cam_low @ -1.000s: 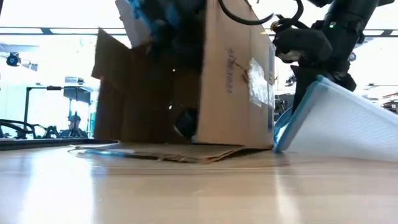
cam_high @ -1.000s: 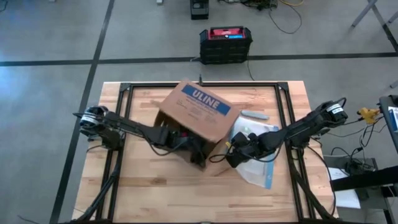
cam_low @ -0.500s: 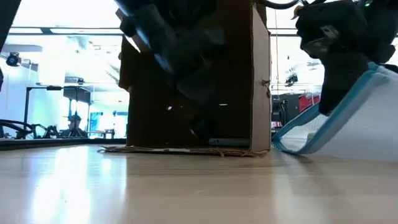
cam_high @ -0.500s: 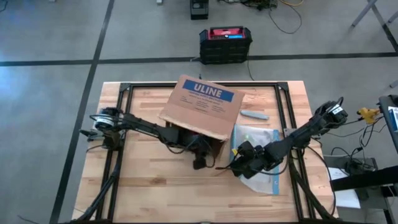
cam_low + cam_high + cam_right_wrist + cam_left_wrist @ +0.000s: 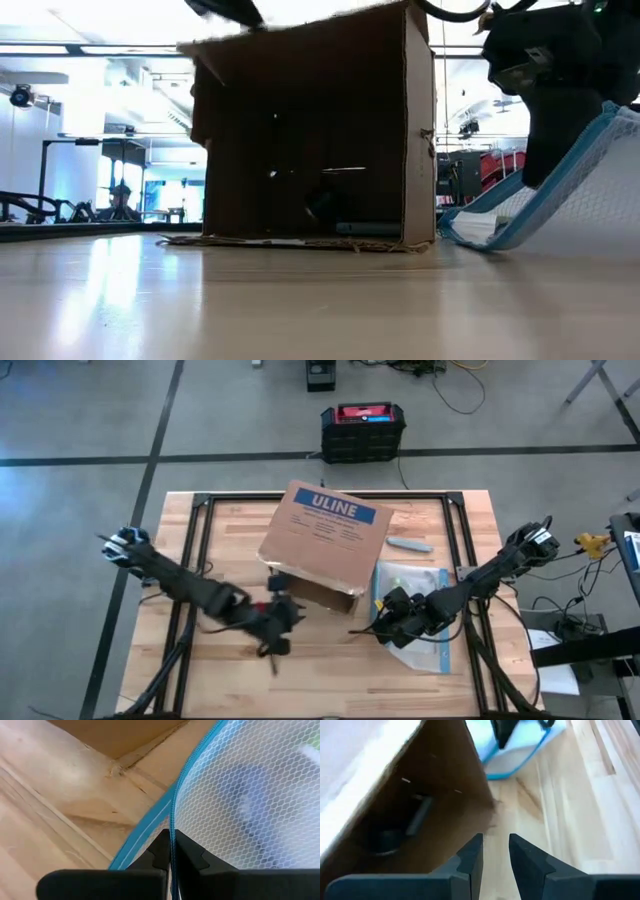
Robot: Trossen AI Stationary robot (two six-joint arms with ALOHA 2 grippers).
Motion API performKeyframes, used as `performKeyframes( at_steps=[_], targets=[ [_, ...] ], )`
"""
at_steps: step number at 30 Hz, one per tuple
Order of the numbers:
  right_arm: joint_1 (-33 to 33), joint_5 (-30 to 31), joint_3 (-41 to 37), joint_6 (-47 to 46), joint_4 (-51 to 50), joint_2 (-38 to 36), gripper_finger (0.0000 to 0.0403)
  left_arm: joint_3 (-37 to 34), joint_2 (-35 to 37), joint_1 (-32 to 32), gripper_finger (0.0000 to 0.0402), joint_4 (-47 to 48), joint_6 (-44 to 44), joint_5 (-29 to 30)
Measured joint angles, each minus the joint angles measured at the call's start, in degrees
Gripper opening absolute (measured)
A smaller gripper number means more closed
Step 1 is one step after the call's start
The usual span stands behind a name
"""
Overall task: Unpack boxes
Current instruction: Put the black mini fan into the white zip bag
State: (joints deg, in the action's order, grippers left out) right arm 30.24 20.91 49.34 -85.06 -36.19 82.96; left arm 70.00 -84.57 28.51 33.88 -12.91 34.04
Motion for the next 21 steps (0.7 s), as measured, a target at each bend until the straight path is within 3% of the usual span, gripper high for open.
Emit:
performKeyframes(
  at_steps=[2, 6, 12, 16, 21],
  targets=[
    [0.0, 0.0, 0.0, 0.0, 0.1, 0.0, 0.0000, 0.0, 2.5, 2.0, 0.0079, 0.7, 0.0, 3.7],
    [0.0, 0.1, 0.0, -0.4, 0.0, 0.0, 0.0000, -0.1, 5.4, 3.4, 0.0079, 0.7, 2.1, 5.6],
    [-0.6, 0.1, 0.0, -0.1, 0.0, 0.1, 0.0000, -1.5, 4.0, 4.5, 0.0079, -2.9, 15.8, 17.3],
    [-0.7, 1.6, 0.0, -0.5, 0.0, 0.1, 0.0000, -2.8, 2.6, 2.8, 0.0085, -9.1, 23.5, 17.9],
    [-0.7, 2.7, 0.0, -0.4, 0.1, 0.1, 0.0000, -3.8, 1.0, 0.1, 0.0123, -15.1, 30.3, 18.1]
  ],
)
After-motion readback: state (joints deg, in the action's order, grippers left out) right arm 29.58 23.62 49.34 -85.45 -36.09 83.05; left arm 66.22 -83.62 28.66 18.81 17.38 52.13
